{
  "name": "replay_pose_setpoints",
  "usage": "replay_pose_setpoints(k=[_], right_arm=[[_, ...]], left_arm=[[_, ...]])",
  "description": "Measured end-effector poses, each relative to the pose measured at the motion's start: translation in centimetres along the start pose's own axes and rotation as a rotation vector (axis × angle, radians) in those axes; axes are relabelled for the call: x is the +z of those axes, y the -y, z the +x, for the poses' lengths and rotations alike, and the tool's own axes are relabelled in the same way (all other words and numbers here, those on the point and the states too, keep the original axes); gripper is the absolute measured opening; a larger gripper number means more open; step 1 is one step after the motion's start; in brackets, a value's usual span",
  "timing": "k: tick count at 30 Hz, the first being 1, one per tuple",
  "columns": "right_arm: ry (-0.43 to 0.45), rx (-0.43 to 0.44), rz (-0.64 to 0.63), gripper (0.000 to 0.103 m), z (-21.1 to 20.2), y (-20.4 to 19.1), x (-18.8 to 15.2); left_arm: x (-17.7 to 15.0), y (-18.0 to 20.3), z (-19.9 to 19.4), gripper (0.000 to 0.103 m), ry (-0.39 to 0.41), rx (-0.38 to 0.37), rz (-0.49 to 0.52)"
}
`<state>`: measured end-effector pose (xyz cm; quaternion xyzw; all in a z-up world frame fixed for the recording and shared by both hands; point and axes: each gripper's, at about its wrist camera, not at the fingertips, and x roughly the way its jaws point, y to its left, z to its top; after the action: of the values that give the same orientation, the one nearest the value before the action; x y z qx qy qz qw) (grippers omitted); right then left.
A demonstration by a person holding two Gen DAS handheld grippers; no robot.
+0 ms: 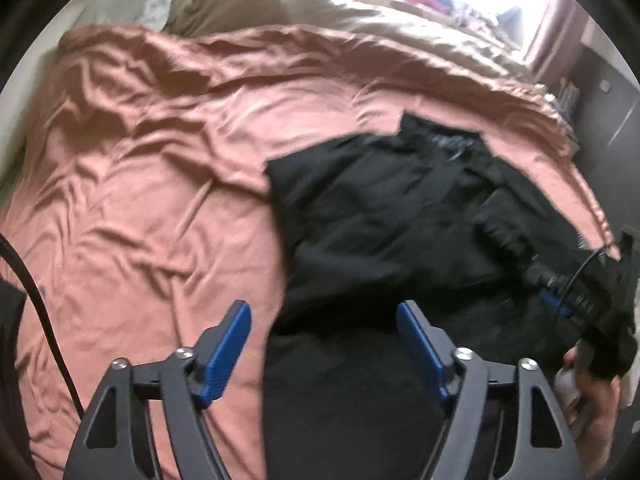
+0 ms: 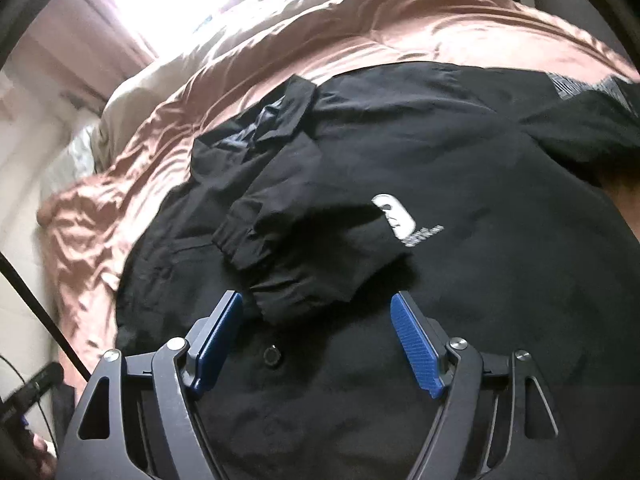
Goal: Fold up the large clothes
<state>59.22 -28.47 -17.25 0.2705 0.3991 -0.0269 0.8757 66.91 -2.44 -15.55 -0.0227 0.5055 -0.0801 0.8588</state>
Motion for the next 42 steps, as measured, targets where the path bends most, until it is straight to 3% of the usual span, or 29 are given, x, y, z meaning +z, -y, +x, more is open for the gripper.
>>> replay_pose_setpoints(k=[2,5,8,9,11,18,24,27,28,29,30,32,34,37,39,42], right_arm=[[-0.008,0.013,-0.074,0.075,1.1,-1.7,-0.2],[-0.046,-0.059,-0.185,0.075,3.2,-3.3,-0.7],[-0.019,-0.114,-0.251,0.071,4.2,-4.4,-1.2],[-0.009,-0.127,-0.270,0.050,4.3,-4.6,-1.3],[0.017,-0.158,-0.279,0.028,4.2,-4.7,-1.3],[0.049,-0.015,-0.110,0.006,0.7,-1.6,-0.7],[0.179,0.065,0.159,0.006,-4.8,5.2,0.6],[0.202,-0.008,0.361,0.010,-6.1,9.8,0.2],[0.197,0.002,0.416,0.015,-6.1,11.4,-0.2],[0.188,0.026,0.448,0.030,-5.8,12.4,-0.4],[0.172,0.058,0.478,0.052,-5.3,13.2,-0.7],[0.138,0.132,0.534,0.064,-4.1,14.4,-1.3],[0.115,0.202,0.581,0.064,-3.2,15.1,-1.8],[0.110,0.237,0.586,0.064,-1.9,15.8,-1.9],[0.121,0.236,0.577,0.041,-1.4,16.7,-1.4],[0.128,0.228,0.582,0.038,-1.0,17.9,-0.6]], left_arm=[[-0.8,-1.2,1.5,0.063,-0.035,-0.004,-0.020],[-1.8,-2.5,3.0,0.061,-0.057,-0.008,-0.041],[-2.6,-3.2,4.3,0.058,-0.076,-0.009,-0.044],[-2.8,-3.3,4.7,0.056,-0.087,-0.013,-0.045],[-3.2,-3.4,5.4,0.054,-0.101,-0.017,-0.048],[-2.8,-2.8,6.2,0.047,-0.087,-0.004,-0.029],[-2.1,-2.3,7.0,0.037,-0.064,0.048,0.006],[-1.9,-2.7,7.2,0.031,-0.060,0.059,-0.004],[-1.9,-2.9,7.3,0.030,-0.058,0.058,-0.011],[-1.8,-3.1,7.4,0.030,-0.059,0.053,-0.017],[-1.8,-3.2,7.4,0.030,-0.059,0.051,-0.019],[-1.8,-3.1,7.5,0.030,-0.057,0.057,-0.012],[-1.7,-2.9,7.5,0.029,-0.055,0.062,-0.006],[-1.5,-3.1,7.6,0.029,-0.055,0.057,-0.004],[-1.5,-3.2,7.7,0.029,-0.057,0.053,-0.007],[-1.4,-3.2,7.7,0.029,-0.068,0.050,-0.022]])
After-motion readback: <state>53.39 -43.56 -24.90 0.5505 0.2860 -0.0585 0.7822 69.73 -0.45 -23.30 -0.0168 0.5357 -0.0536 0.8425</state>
